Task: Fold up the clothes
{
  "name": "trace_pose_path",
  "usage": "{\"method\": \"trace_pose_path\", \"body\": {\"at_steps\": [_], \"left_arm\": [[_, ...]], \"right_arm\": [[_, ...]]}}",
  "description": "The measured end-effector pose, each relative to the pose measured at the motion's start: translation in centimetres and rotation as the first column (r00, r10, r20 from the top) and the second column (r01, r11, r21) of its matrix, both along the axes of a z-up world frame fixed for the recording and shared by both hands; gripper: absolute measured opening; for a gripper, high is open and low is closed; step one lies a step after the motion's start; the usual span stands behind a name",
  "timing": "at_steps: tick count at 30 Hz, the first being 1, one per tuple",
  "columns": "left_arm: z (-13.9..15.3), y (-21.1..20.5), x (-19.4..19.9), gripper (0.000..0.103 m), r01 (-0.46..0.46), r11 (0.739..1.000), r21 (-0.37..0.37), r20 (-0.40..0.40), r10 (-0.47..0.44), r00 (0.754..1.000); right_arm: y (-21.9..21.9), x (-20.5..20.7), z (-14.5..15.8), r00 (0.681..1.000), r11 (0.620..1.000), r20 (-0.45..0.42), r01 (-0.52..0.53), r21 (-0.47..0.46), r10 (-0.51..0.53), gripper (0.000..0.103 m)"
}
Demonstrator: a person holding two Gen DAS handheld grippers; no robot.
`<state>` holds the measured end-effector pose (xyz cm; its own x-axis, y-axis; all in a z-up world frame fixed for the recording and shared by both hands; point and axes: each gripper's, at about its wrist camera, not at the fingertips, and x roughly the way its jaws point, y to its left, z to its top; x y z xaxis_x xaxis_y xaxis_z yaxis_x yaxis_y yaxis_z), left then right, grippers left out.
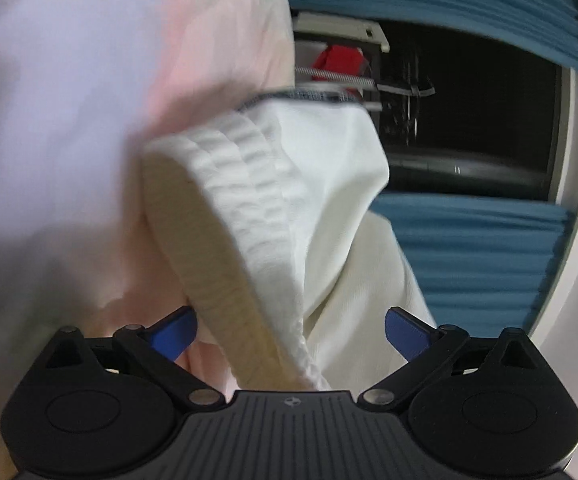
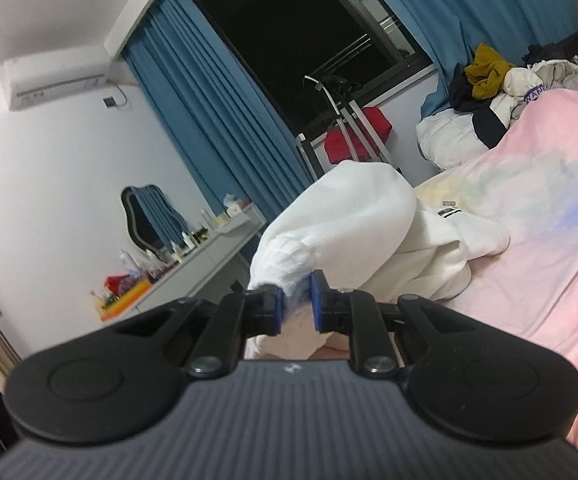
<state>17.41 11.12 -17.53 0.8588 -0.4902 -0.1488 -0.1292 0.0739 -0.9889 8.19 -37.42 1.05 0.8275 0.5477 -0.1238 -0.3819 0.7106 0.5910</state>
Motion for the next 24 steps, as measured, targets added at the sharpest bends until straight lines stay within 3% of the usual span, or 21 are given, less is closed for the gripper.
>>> {"method": "trace_pose_path", "body": {"at_steps": [2, 4, 6, 7, 8, 10, 13, 15, 20, 22, 24], "left_arm": [[0.0, 0.5, 0.7, 0.087, -0.02, 0.999, 0.027, -0.007, 0.02, 1.0], [0.0, 1.1, 1.3, 0.066, -0.04, 0.998, 0.055, -0.013, 0.041, 0.999], [0.3, 1.9, 1.9, 0.035, -0.061, 0.994, 0.085, -0.02, 0.063, 0.998], [0.7, 2.5, 2.1, 0.029, -0.076, 0.991, 0.113, -0.026, 0.079, 0.997], [1.3, 3.0, 2.3, 0.013, -0.085, 0.985, 0.152, -0.032, 0.091, 0.995], [3.1, 3.8, 3.1, 0.013, -0.087, 0.964, 0.252, -0.033, 0.098, 0.995], [6.5, 5.1, 3.9, 0.012, -0.102, 0.934, 0.343, 0.0, 0.109, 0.994], [9.6, 6.3, 4.6, 0.012, -0.109, 0.899, 0.423, 0.041, 0.101, 0.994], [18.2, 9.9, 7.7, 0.012, -0.103, 0.765, 0.636, 0.112, 0.041, 0.993], [20.3, 11.6, 9.3, 0.012, -0.109, 0.721, 0.685, 0.109, 0.046, 0.993], [21.5, 13.6, 11.3, 0.012, -0.11, 0.655, 0.747, 0.091, 0.063, 0.994]], "right_arm": [[-0.5, -0.1, -0.2, 1.0, 1.0, 0.008, 0.001, 0.012, -0.001, 0.017], [-0.7, 0.0, -0.4, 1.0, 1.0, 0.013, 0.005, -0.009, -0.004, 0.017], [-0.6, 0.4, -1.0, 1.0, 0.999, -0.01, -0.007, -0.04, 0.007, 0.017], [-0.1, 0.5, -1.2, 1.0, 0.998, -0.024, -0.021, -0.055, 0.02, 0.017], [0.4, 0.5, -1.5, 0.999, 0.997, -0.036, -0.036, -0.069, 0.034, 0.017], [1.4, 0.6, -1.9, 0.996, 0.993, -0.06, -0.068, -0.096, 0.062, 0.017], [3.5, 0.6, -2.4, 0.992, 0.981, -0.076, -0.108, -0.159, 0.097, 0.017], [4.9, 1.0, -2.6, 0.987, 0.98, -0.105, -0.134, -0.145, 0.12, 0.017], [9.7, 3.1, -1.0, 0.977, 0.974, -0.102, -0.199, -0.112, 0.188, 0.017], [12.6, 4.3, -0.6, 0.97, 0.969, -0.102, -0.229, -0.088, 0.22, 0.017], [16.0, 5.8, -0.7, 0.961, 0.963, -0.108, -0.262, -0.058, 0.255, 0.017]]}}
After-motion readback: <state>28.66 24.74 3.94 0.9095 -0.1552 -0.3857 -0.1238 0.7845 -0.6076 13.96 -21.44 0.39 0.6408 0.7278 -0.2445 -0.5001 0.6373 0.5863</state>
